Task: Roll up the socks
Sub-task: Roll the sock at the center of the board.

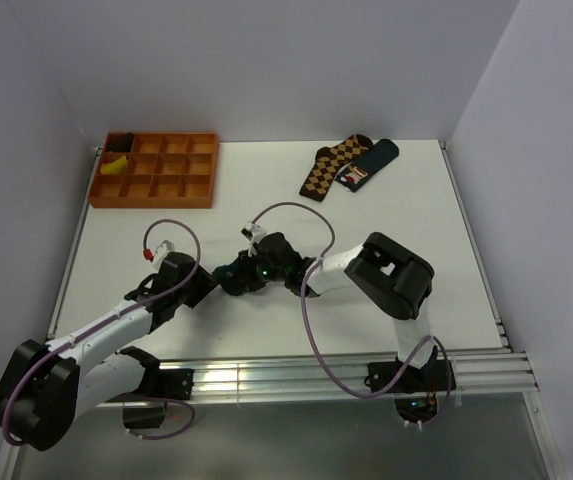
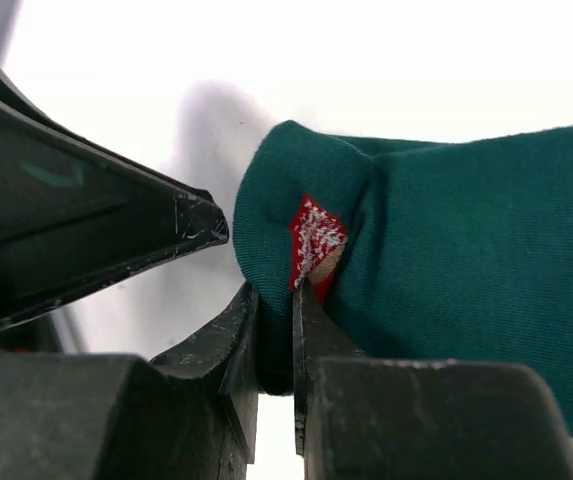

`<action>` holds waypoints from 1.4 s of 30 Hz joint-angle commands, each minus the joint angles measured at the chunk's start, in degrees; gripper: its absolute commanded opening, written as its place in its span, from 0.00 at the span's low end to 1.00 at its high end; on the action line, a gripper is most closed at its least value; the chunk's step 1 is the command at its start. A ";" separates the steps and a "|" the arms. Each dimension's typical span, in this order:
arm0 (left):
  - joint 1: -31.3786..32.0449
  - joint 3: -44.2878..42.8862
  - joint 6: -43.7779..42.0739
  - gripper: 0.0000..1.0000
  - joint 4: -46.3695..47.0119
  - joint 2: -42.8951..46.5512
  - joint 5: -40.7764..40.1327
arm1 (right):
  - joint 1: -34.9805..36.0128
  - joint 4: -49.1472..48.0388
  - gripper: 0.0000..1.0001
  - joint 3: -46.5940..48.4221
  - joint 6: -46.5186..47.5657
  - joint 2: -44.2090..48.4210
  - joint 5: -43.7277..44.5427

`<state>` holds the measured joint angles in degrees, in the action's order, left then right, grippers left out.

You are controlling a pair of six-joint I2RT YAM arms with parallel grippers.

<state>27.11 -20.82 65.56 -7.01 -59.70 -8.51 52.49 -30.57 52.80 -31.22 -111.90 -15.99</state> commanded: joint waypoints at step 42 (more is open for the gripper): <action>-0.48 12.82 9.67 0.61 36.62 -4.71 5.70 | -8.54 -11.44 0.00 -8.50 -25.64 -13.17 -19.69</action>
<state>26.70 -7.11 74.67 24.86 -62.00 -3.70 43.72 -52.12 47.22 -58.06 -121.36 -36.56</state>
